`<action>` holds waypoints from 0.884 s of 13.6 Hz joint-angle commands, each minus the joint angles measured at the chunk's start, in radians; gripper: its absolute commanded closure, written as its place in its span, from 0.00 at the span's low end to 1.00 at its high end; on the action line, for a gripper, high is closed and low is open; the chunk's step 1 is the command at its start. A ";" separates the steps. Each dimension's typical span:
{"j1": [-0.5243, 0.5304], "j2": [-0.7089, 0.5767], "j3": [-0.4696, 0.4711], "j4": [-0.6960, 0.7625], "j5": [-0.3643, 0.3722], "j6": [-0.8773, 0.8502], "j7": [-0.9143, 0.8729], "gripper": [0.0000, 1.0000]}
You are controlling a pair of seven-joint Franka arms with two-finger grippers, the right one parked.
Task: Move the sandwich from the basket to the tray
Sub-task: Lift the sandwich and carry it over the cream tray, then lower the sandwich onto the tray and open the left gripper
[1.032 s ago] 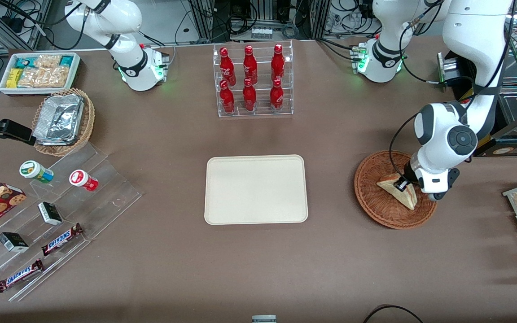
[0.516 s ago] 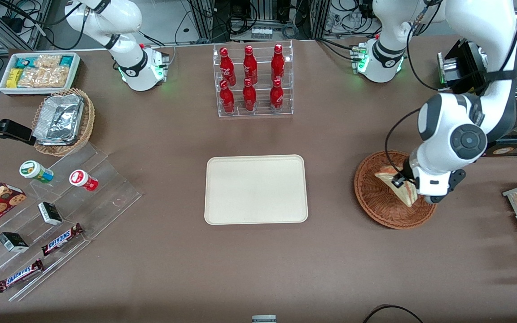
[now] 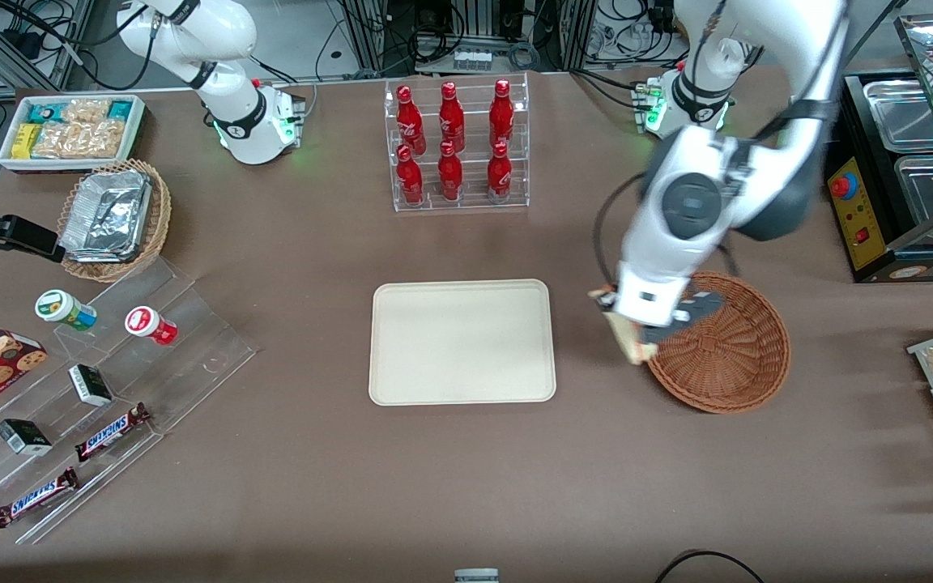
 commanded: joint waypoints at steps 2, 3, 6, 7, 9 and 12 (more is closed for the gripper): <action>-0.140 0.221 0.014 0.232 0.016 -0.022 -0.005 0.84; -0.169 0.267 0.016 0.272 0.018 -0.022 -0.005 0.84; -0.235 0.365 0.016 0.345 0.028 0.004 0.013 0.84; -0.264 0.391 0.016 0.355 0.054 0.028 0.019 0.83; -0.282 0.448 0.014 0.369 0.064 0.146 0.012 0.84; -0.312 0.514 0.016 0.399 0.065 0.223 0.002 0.84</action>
